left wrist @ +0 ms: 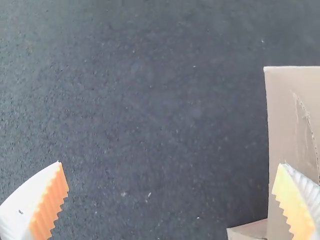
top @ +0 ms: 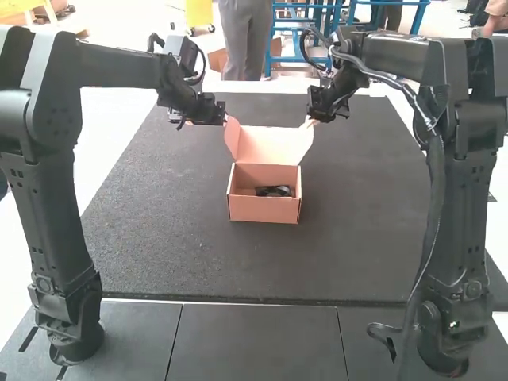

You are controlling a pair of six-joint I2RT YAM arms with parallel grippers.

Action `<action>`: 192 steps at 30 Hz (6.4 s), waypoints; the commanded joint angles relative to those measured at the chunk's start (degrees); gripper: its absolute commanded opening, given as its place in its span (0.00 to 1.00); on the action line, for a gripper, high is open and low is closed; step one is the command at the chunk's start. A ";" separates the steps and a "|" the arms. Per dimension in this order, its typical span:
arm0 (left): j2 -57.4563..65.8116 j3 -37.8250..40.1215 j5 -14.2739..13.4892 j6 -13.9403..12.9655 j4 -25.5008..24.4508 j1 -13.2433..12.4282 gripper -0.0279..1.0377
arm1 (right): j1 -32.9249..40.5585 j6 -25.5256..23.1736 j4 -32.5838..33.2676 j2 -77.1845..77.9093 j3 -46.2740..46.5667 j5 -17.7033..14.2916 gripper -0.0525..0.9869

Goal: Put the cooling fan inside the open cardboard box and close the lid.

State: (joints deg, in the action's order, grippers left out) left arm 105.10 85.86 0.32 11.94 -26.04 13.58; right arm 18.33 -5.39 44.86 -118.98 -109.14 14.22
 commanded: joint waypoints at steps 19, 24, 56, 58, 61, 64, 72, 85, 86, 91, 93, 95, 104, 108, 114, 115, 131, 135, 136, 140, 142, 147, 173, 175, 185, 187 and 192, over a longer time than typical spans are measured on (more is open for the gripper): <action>-2.18 2.82 0.65 0.45 -5.33 2.85 0.94 | 2.94 0.73 7.08 2.08 -1.86 4.85 0.04; -2.88 2.38 0.65 0.36 -6.39 3.12 0.94 | 3.56 0.82 8.58 2.17 -1.60 5.47 0.04; -11.85 -5.62 0.74 0.45 -10.17 6.98 0.94 | 6.11 0.91 10.69 9.38 7.72 6.35 0.04; -12.29 -6.59 0.74 0.45 -9.99 7.07 0.94 | 6.28 0.91 10.69 9.82 8.33 6.35 0.04; -12.73 -7.64 0.83 0.45 -9.73 7.07 0.94 | 6.63 0.91 10.60 10.43 9.47 6.35 0.04; -13.25 -8.43 0.91 0.36 -9.64 7.07 0.94 | 7.07 0.91 10.60 11.31 10.71 6.26 0.04; -14.84 -11.07 1.27 0.27 -8.94 7.51 0.94 | 8.04 0.73 9.63 13.95 14.84 6.08 0.04; -17.47 -15.11 1.79 0.18 -7.97 7.69 0.94 | 10.76 0.47 4.01 17.11 21.16 3.71 0.04; -17.65 -15.46 1.79 0.18 -7.88 7.69 0.94 | 10.85 0.29 3.65 17.38 21.69 3.36 0.04; -18.61 -17.40 1.79 0.18 -7.27 7.60 0.94 | 10.85 0.20 3.30 18.52 24.15 2.22 0.04; -18.97 -18.01 1.79 0.18 -7.18 7.69 0.94 | 10.85 0.20 3.21 18.96 25.12 2.31 0.04; -19.23 -18.63 1.88 0.18 -7.09 7.69 0.94 | 10.85 0.38 3.21 19.13 26.17 2.31 0.04; -20.64 -20.21 1.88 0.10 -6.92 7.69 0.94 | 10.85 1.08 1.63 19.31 29.95 1.43 0.04; -21.78 -21.09 1.88 0.18 -6.83 7.60 0.94 | 10.94 1.43 1.19 19.40 31.01 0.64 0.04; -24.42 -22.50 1.70 0.10 -7.62 7.33 0.94 | 11.73 2.31 0.23 19.31 32.59 -0.59 0.04; -24.85 -22.76 1.70 0.01 -7.88 7.33 0.94 | 12.00 2.31 0.14 19.22 32.85 -0.77 0.04; -24.77 -16.70 -3.92 -0.17 -1.47 6.19 0.94 | 12.26 1.34 3.04 23.00 28.20 -2.00 0.94; -21.52 -11.86 -5.24 -0.17 -0.32 7.33 0.94 | 10.94 1.61 4.27 28.36 28.46 -1.65 0.94; -20.46 -10.72 -5.24 -0.17 -0.41 7.86 0.94 | 10.41 1.61 4.36 29.95 28.81 -2.09 0.94; -16.94 -7.38 -5.24 -0.17 -0.41 10.76 0.94 | 6.81 1.78 1.63 36.54 31.45 -6.92 0.94; -15.45 -6.32 -5.24 -0.17 -0.50 11.90 0.94 | 4.70 1.26 -1.53 39.79 33.21 -9.91 0.94; -12.81 -5.01 -5.24 -0.26 -1.38 14.10 0.94 | 0.66 0.47 -7.16 46.64 38.04 -14.92 0.93; -10.88 -17.31 -4.89 -1.84 -4.63 20.25 0.94 | -6.73 -1.20 -9.79 55.35 47.79 -10.88 0.93; -10.70 -19.42 -5.06 -2.10 -2.17 20.78 0.94 | -6.73 -1.38 -9.79 55.78 48.23 -10.61 0.93; -7.10 -24.52 -12.45 -5.18 2.22 23.15 0.94 | -6.64 -2.96 -9.53 57.72 50.43 -8.51 0.93; -6.93 -24.96 -13.24 -5.35 2.22 23.24 0.94 | -6.73 -3.05 -9.44 57.81 50.43 -8.15 0.93; -7.80 -23.90 -13.85 -5.44 0.91 23.15 0.94 | -6.73 -3.05 -9.44 57.81 50.26 -8.15 0.93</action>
State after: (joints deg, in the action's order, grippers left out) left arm 96.68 62.41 -9.50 8.08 -23.75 36.86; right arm 12.56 -7.79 35.64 -62.46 -58.52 5.23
